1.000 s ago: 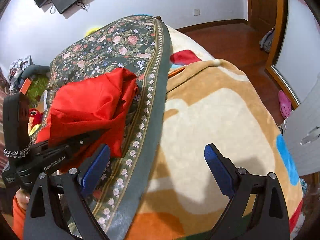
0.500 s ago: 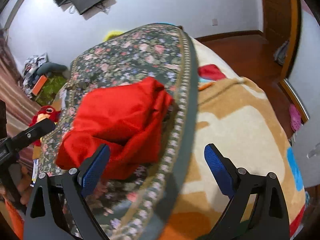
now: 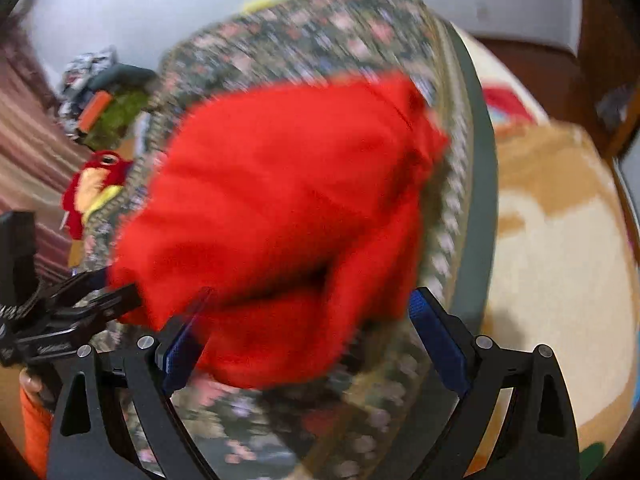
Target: Fold large clothes
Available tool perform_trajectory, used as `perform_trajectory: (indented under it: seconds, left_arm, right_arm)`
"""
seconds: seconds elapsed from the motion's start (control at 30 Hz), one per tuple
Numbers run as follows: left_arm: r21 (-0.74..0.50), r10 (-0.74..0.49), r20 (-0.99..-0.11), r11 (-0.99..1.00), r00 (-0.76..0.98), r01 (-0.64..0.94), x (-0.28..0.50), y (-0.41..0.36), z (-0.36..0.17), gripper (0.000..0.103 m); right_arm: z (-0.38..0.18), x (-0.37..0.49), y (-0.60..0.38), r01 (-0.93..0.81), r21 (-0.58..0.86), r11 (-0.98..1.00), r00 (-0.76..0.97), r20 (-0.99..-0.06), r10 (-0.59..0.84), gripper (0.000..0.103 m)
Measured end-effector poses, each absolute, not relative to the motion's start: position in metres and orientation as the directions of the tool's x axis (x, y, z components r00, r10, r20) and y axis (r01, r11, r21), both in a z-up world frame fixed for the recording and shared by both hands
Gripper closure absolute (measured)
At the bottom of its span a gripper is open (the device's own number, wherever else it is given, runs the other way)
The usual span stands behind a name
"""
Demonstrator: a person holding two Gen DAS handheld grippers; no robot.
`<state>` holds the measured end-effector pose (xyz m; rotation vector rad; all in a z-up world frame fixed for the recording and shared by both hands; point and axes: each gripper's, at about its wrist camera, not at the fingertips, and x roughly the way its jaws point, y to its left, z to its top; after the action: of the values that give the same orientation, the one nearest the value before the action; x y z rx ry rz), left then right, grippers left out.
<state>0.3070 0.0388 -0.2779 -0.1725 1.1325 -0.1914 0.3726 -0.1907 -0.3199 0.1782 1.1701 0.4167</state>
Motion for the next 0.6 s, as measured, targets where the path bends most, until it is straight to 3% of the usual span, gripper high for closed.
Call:
perform_trajectory:
  seconds: [0.27,0.6]
  left_arm:
    - [-0.113,-0.124,-0.915,0.992,0.385,0.052,0.277,0.04,-0.3,0.012]
    - [-0.045,-0.01,-0.847,0.998,0.531,-0.052,0.256,0.081,-0.24,0.012]
  right_arm:
    - [-0.337,0.362,-0.25,-0.136,0.307,0.942,0.339,-0.879,0.336,0.008]
    - [-0.314,0.356,-0.281,-0.074,0.338,0.938,0.409,-0.848,0.338,0.008]
